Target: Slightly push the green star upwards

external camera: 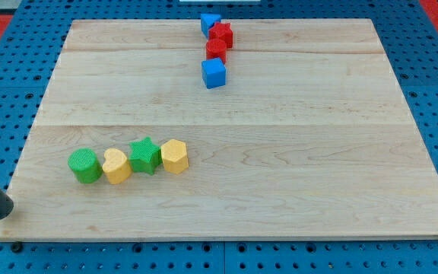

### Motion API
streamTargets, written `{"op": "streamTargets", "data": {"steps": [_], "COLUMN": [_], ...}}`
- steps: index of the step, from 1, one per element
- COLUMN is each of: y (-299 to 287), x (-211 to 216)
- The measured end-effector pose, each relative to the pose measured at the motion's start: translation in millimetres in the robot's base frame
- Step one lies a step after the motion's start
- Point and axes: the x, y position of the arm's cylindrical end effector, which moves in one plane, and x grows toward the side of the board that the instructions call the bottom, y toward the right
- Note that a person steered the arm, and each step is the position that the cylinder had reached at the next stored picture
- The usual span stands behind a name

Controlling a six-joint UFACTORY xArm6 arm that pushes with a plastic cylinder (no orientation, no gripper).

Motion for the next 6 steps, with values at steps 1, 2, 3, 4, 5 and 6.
{"op": "streamTargets", "data": {"steps": [1,2,3,4,5,6], "y": [0.0,0.0,0.0,2.6,47.8,100.1], "x": [0.0,1.2,1.8,2.7,7.3,6.2]}}
